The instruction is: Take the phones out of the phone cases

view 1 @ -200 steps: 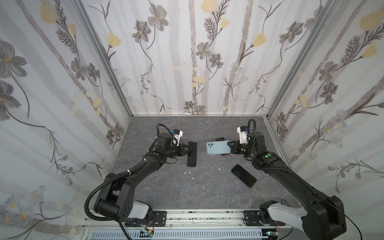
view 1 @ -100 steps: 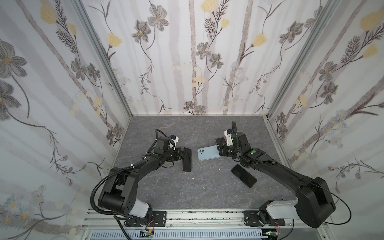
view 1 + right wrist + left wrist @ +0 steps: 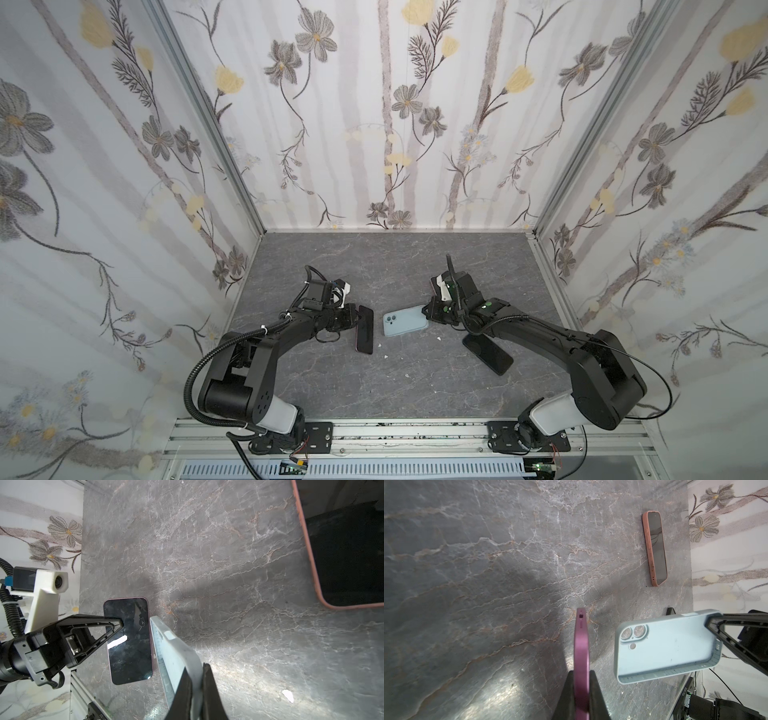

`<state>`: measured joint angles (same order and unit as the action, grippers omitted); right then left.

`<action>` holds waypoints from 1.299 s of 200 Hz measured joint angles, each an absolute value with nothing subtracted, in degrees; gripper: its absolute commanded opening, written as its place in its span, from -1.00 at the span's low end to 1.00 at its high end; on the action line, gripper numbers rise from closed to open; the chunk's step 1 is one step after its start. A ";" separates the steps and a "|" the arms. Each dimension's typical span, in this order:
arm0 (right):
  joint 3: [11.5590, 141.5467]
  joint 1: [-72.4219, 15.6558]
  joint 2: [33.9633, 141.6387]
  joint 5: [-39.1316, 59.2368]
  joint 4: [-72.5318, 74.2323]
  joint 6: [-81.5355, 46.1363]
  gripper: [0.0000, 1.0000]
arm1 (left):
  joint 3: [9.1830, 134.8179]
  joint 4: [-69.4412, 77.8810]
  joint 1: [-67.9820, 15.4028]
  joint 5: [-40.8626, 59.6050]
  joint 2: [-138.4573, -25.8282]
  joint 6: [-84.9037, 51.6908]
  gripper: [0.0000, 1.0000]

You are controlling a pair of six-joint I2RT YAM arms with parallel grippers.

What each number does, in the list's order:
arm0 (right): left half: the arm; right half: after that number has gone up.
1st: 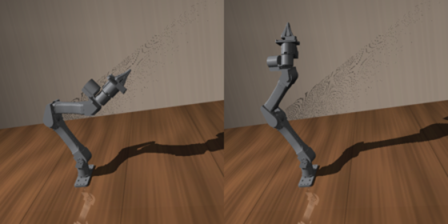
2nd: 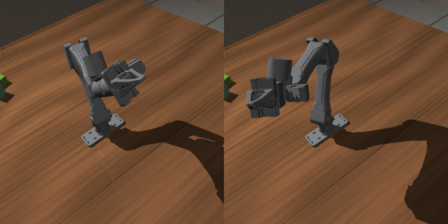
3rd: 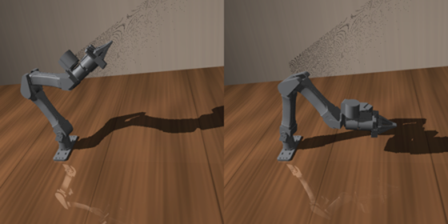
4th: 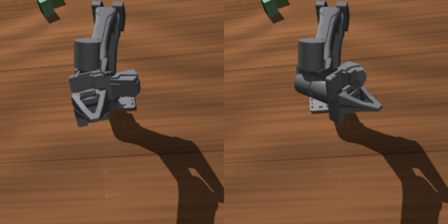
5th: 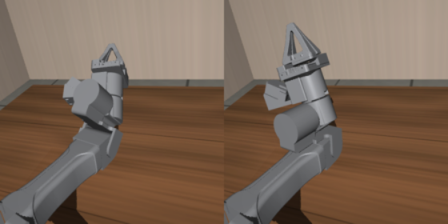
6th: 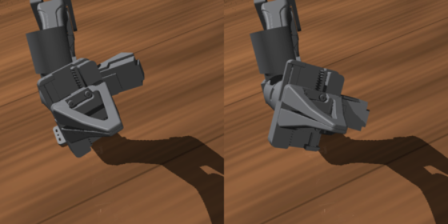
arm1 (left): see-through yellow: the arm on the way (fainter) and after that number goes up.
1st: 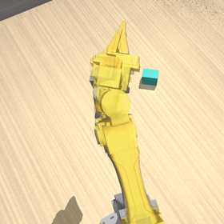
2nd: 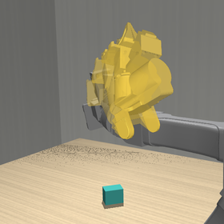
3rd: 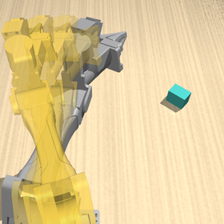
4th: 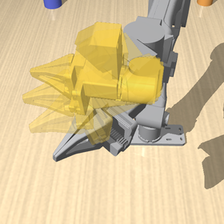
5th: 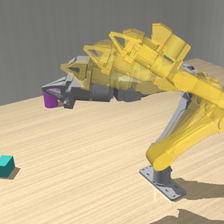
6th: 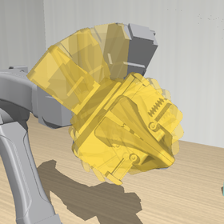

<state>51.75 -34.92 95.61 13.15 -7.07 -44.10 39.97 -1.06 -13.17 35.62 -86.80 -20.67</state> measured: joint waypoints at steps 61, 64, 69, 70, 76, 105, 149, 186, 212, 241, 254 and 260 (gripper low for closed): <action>51.07 -36.18 98.89 13.23 -4.51 -47.07 -1.00 | 40.75 -1.04 -12.80 36.05 -89.41 -20.80 -1.00; 51.05 -36.23 99.04 13.19 -4.40 -47.31 -1.00 | 40.77 -1.04 -12.75 36.05 -89.45 -20.84 -1.00; 51.05 -36.34 99.37 13.26 -4.19 -47.55 -1.00 | 40.77 -1.04 -12.67 36.12 -89.60 -20.88 -1.00; 51.05 -36.34 99.37 13.26 -4.19 -47.55 -1.00 | 40.80 -1.04 -12.64 36.14 -89.67 -20.91 -1.00; 51.07 -36.49 99.92 13.30 -3.77 -47.88 -1.00 | 40.84 -1.02 -12.62 36.23 -89.86 -20.95 -1.00; 51.20 -37.12 101.84 13.34 -2.42 -49.01 -1.00 | 41.10 -0.80 -11.86 36.64 -91.22 -21.43 -0.96; 51.33 -37.26 103.70 13.58 -1.52 -49.93 -1.00 | 41.95 -1.04 -11.42 37.58 -92.79 -21.45 -0.80; 51.33 -37.28 104.38 13.58 -0.60 -50.46 -1.00 | 42.11 -1.37 -11.22 35.83 -93.71 -20.80 -0.59; 51.33 -37.28 104.55 13.56 -0.12 -50.48 -1.00 | 41.63 -1.78 -10.87 34.70 -93.93 -20.51 -0.48; 51.33 -37.36 104.79 13.52 -0.05 -50.48 -1.00 | 40.93 -2.55 -10.59 33.52 -94.13 -20.32 -0.31; 51.33 -37.36 105.08 13.37 -0.05 -50.46 -1.00 | 40.91 -2.37 -10.46 33.69 -94.13 -20.29 -0.21; 51.33 -37.36 105.21 13.34 -0.05 -50.46 -1.00 | 40.91 -2.33 -10.44 33.98 -94.13 -20.29 -0.17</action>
